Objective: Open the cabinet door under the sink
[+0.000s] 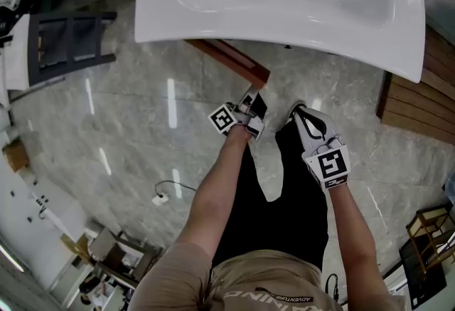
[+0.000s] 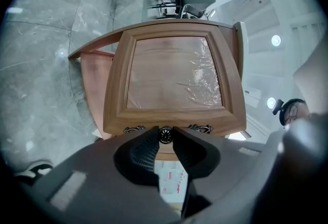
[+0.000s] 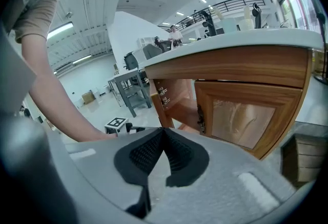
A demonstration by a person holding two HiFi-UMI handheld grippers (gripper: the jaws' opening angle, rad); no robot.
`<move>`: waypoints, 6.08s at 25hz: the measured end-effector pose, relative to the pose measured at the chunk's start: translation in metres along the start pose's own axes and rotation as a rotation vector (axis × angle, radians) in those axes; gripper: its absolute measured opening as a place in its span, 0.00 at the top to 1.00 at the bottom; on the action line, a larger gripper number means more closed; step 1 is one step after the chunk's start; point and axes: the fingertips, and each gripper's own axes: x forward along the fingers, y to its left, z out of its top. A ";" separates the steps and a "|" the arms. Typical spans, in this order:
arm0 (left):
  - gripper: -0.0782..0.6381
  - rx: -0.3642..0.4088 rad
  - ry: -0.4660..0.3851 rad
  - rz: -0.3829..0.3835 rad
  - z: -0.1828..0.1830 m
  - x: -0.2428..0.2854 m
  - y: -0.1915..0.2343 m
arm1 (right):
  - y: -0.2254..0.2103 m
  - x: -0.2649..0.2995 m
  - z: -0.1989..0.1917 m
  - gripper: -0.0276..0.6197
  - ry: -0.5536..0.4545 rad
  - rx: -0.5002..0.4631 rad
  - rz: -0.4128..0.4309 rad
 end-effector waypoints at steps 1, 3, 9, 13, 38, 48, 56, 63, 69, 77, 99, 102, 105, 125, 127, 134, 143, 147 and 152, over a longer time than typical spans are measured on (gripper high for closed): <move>0.75 0.000 0.018 0.002 0.000 -0.004 0.000 | 0.006 0.002 0.000 0.95 0.002 0.002 -0.002; 0.75 -0.003 0.056 0.005 -0.002 -0.012 0.000 | 0.018 0.005 -0.003 0.95 0.008 0.012 -0.012; 0.75 0.000 0.160 0.008 0.004 -0.040 0.003 | 0.051 0.022 -0.010 0.95 0.020 0.052 -0.029; 0.75 -0.015 0.196 0.026 0.008 -0.066 0.006 | 0.073 0.030 -0.011 0.95 0.032 0.058 -0.028; 0.75 0.040 0.462 0.090 0.063 -0.152 0.021 | 0.153 0.086 0.011 0.95 0.018 0.105 -0.094; 0.75 0.161 0.596 0.145 0.083 -0.168 0.028 | 0.166 0.098 0.018 0.95 -0.006 0.138 -0.141; 0.75 0.052 0.476 0.127 0.089 -0.170 0.021 | 0.169 0.094 0.011 0.95 0.010 0.147 -0.138; 0.75 -0.040 0.444 0.115 0.094 -0.169 0.007 | 0.174 0.089 0.021 0.95 0.016 0.126 -0.144; 0.75 0.162 0.518 0.227 0.129 -0.187 0.022 | 0.182 0.088 0.027 0.95 0.015 0.125 -0.143; 0.77 0.325 0.606 0.212 0.123 -0.198 0.019 | 0.196 0.089 0.027 0.95 0.044 0.079 -0.131; 0.87 0.679 0.706 0.125 0.037 -0.236 -0.110 | 0.202 0.029 0.071 0.95 0.017 0.034 -0.147; 0.87 0.729 0.696 0.099 0.029 -0.224 -0.144 | 0.201 0.017 0.082 0.95 -0.001 0.019 -0.145; 0.87 0.778 0.672 0.085 0.024 -0.211 -0.176 | 0.193 0.003 0.088 0.95 -0.018 0.016 -0.163; 0.87 1.234 0.482 0.042 0.016 -0.160 -0.387 | 0.180 -0.120 0.197 0.95 -0.249 -0.034 -0.234; 0.87 1.278 0.469 0.014 0.010 -0.154 -0.408 | 0.177 -0.132 0.210 0.95 -0.290 -0.012 -0.239; 0.87 1.407 0.440 -0.025 0.000 -0.138 -0.449 | 0.168 -0.157 0.246 0.95 -0.394 0.014 -0.250; 0.87 1.535 0.313 -0.055 0.011 -0.126 -0.503 | 0.172 -0.179 0.273 0.95 -0.390 -0.166 -0.288; 0.87 1.576 0.229 -0.106 0.013 -0.130 -0.544 | 0.175 -0.194 0.304 0.95 -0.441 -0.241 -0.312; 0.87 1.612 0.120 -0.122 0.024 -0.138 -0.579 | 0.188 -0.212 0.339 0.95 -0.526 -0.297 -0.320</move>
